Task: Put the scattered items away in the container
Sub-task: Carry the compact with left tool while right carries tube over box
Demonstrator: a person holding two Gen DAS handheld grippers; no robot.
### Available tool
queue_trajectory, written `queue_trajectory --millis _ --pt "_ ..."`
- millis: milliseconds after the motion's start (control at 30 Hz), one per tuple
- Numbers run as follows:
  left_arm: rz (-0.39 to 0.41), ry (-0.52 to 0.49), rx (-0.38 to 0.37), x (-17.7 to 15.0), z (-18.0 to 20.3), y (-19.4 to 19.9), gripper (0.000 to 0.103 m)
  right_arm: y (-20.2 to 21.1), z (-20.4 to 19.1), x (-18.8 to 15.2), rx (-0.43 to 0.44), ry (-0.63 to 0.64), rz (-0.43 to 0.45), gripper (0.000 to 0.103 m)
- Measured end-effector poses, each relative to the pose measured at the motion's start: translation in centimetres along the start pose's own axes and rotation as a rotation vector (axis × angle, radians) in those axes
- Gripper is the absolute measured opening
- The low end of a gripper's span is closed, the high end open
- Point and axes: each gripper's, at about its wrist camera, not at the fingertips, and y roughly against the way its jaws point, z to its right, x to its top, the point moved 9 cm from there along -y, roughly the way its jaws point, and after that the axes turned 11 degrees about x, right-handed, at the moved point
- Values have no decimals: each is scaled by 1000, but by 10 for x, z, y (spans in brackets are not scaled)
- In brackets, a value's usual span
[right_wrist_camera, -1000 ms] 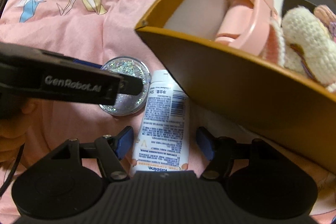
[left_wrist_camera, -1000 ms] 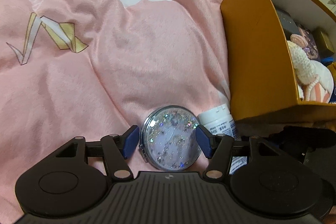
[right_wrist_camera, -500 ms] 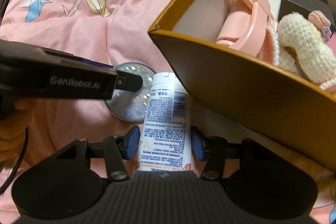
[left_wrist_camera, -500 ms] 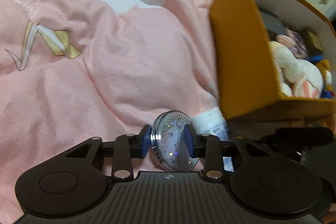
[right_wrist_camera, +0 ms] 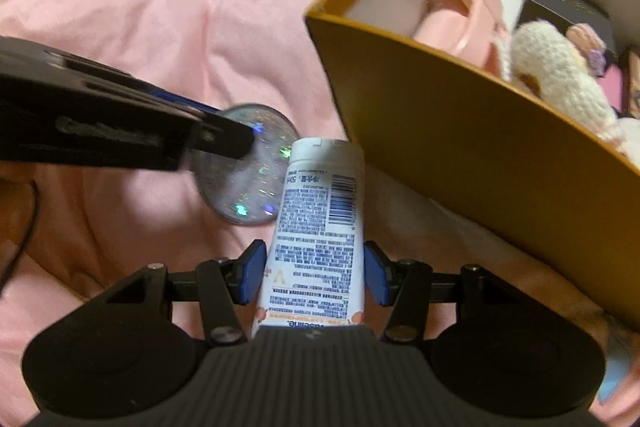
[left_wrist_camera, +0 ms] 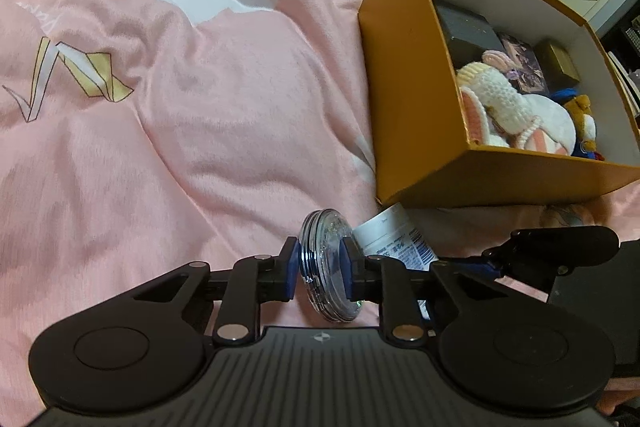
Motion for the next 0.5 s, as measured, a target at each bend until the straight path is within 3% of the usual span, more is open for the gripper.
queue_trajectory --millis 233,500 --pt "-18 48 -28 -7 -4 8 21 14 12 -4 -9 -21 -10 55" --pt "-32 -3 -47 -15 8 12 18 21 21 -11 -18 -60 -23 55"
